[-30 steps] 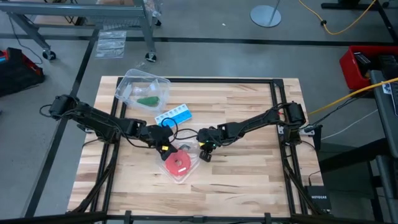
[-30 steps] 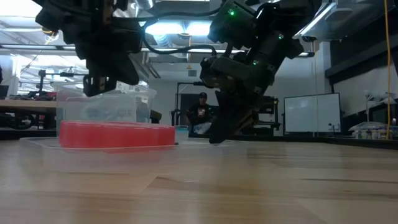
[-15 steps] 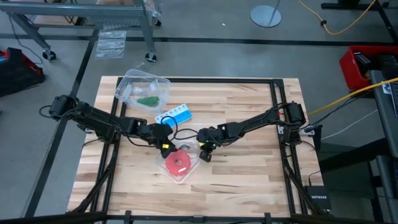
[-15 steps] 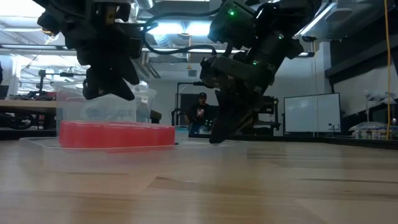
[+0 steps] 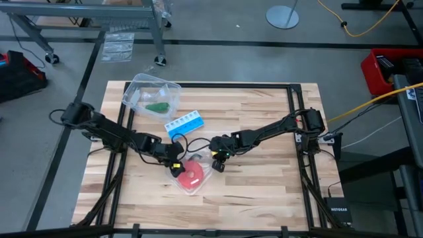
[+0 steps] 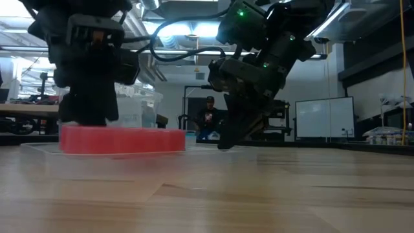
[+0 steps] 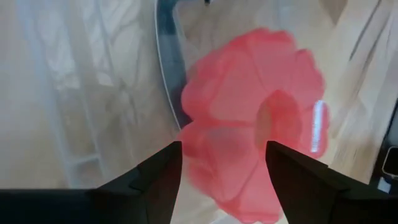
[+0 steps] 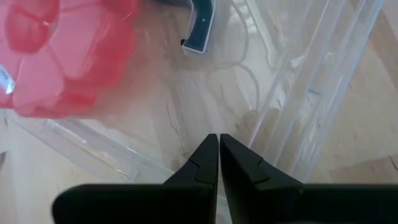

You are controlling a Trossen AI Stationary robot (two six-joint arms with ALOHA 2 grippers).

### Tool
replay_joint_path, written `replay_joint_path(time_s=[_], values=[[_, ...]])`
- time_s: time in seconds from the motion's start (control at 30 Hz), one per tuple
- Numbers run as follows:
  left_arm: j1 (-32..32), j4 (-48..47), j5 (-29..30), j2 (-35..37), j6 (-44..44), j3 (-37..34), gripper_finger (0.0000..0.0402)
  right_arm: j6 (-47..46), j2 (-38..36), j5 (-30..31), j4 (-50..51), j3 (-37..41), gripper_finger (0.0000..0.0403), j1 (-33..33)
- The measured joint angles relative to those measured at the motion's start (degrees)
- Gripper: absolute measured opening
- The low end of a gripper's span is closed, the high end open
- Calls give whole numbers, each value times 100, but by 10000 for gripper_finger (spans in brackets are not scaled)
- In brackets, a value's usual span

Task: Roll bandage
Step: Remove the pill organizer from the lid

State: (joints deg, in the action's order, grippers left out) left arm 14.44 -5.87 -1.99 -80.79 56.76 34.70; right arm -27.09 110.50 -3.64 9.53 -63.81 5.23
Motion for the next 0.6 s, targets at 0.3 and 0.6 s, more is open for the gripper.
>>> replay_joint_path(time_s=[0.3,0.6], values=[[264,725,-230,-513,460,2,224,0,-2,0,-96,0,21,2],[297,1139,-219,-706,761,-1,224,-164,-7,-28,-338,0,21,0]])
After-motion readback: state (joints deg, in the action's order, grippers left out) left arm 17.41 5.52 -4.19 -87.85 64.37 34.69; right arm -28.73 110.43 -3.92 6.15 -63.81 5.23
